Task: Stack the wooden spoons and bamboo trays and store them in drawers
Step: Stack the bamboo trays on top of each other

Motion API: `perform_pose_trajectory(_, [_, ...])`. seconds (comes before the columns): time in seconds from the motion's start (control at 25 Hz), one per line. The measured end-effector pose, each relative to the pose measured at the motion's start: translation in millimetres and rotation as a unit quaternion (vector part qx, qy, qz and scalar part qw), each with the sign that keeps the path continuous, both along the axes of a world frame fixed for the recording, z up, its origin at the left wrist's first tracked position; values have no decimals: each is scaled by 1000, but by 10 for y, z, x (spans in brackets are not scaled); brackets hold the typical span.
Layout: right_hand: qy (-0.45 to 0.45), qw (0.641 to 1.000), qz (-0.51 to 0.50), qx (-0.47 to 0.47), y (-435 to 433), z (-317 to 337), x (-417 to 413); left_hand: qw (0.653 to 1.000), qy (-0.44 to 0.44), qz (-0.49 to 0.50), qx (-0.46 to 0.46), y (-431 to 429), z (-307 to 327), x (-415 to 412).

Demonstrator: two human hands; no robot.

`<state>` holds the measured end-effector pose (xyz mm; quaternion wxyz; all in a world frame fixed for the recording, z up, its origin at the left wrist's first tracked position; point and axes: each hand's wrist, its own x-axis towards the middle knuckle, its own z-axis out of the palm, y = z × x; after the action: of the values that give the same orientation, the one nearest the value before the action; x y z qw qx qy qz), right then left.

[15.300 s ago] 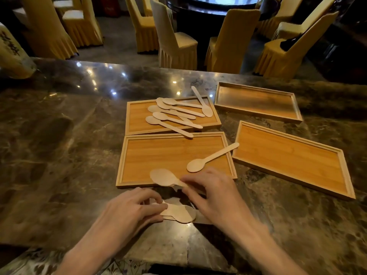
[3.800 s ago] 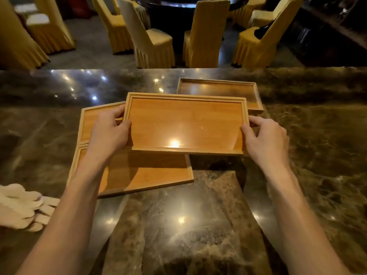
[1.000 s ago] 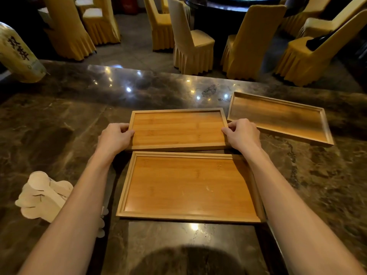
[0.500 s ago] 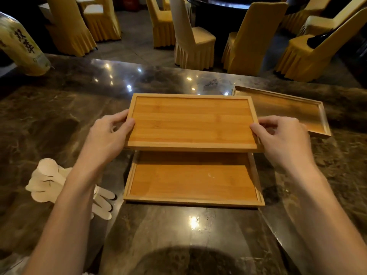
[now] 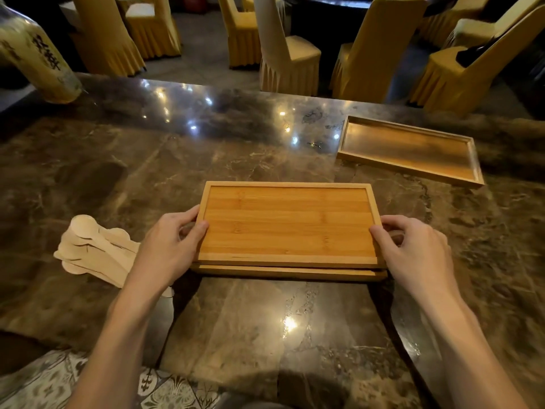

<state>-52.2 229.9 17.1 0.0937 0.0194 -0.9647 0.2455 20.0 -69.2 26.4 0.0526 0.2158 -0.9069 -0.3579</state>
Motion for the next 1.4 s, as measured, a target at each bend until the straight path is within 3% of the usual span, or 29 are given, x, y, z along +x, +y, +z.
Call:
perform_pose_trajectory(0.6, [-16, 999, -22, -46, 66, 24, 13, 999, -43, 9, -21, 14, 10, 27])
perform_pose_trajectory(0.72, [43, 994, -51, -84, 281, 111, -229, 998, 21, -5, -67, 69, 231, -199])
perform_pose_trajectory(0.84, [79, 984, -88, -135, 585, 241, -631, 990, 79, -114, 23, 311, 523, -678])
perform_pose_trajectory(0.96, [49, 969, -160, -182, 871, 276, -1044, 972, 89, -182, 118, 726, 733, -1306])
perform_pose_trajectory(1.4, [-23, 947, -258, -193, 1498, -255, -1690, 984, -74, -131, 98, 1530, 176, -2549])
